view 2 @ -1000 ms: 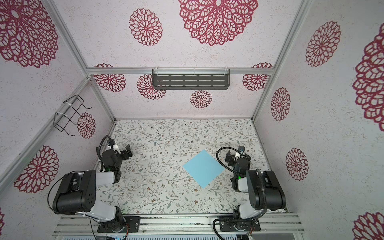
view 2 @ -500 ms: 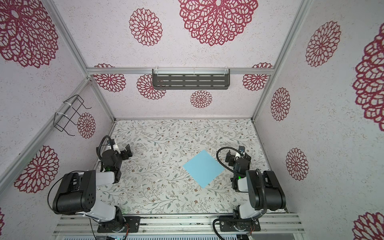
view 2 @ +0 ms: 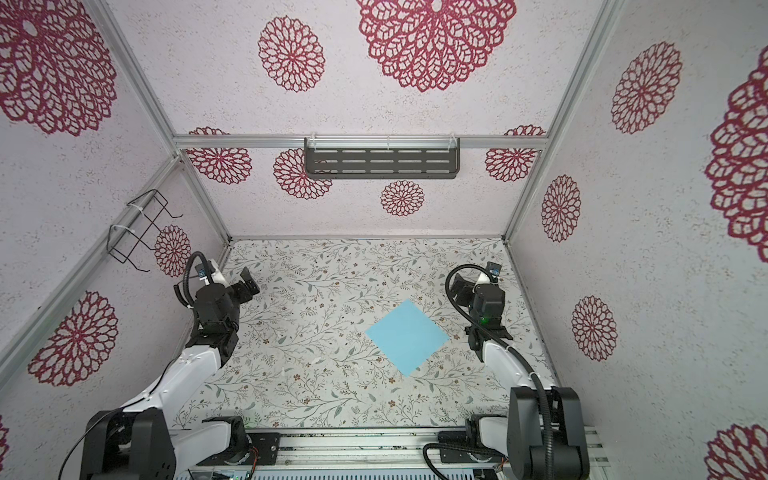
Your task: Fold a paper plane with a square sheet of paper (pick it up from the middle)
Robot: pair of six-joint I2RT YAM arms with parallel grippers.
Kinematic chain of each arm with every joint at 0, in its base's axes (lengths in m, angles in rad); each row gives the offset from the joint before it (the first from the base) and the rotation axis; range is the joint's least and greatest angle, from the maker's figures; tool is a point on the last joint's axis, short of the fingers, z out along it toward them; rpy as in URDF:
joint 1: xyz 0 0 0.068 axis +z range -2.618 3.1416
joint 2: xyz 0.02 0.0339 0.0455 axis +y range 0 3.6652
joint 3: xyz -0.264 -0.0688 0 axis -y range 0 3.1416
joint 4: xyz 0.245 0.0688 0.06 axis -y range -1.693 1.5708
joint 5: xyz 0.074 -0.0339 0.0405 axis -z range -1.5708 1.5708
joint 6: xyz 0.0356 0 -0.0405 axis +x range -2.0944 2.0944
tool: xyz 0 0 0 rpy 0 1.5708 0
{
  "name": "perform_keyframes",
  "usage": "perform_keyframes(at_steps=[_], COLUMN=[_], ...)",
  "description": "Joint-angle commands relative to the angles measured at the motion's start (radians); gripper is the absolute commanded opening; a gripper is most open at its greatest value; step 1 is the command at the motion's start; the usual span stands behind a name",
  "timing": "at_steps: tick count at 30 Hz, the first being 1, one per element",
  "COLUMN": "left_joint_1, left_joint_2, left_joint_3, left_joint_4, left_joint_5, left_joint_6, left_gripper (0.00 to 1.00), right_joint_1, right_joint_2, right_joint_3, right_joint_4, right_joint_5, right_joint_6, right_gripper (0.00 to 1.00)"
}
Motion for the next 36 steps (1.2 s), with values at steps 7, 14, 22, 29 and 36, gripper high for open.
perform_keyframes(at_steps=[7, 14, 22, 29, 36], left_joint_1=[-0.007, -0.067, -0.148, -0.171, -0.177], left_joint_2=[-0.001, 0.102, 0.184, 0.205, 0.197], left_joint_3=[0.161, 0.196, 0.242, 0.255, 0.257], left_joint_4=[-0.387, -0.362, -0.386, -0.435, -0.512], left_joint_5=[0.33, 0.519, 0.562, 0.555, 0.536], left_joint_6=[-0.363, -0.394, -0.367, -0.362, -0.361], left_gripper=[0.97, 0.98, 0.99, 0.99, 1.0], right_joint_1=[0.201, 0.287, 0.352, 0.431, 0.562], right_joint_2=[0.077, 0.252, 0.42, 0.542, 0.61], right_joint_3=[0.073, 0.113, 0.213, 0.283, 0.317], right_joint_4=[-0.318, -0.271, -0.261, -0.279, -0.324], right_joint_5=[-0.194, -0.233, -0.239, -0.295, -0.394], right_joint_6=[0.309, 0.369, 0.355, 0.315, 0.222], right_gripper=[0.91, 0.86, 0.84, 0.83, 0.79])
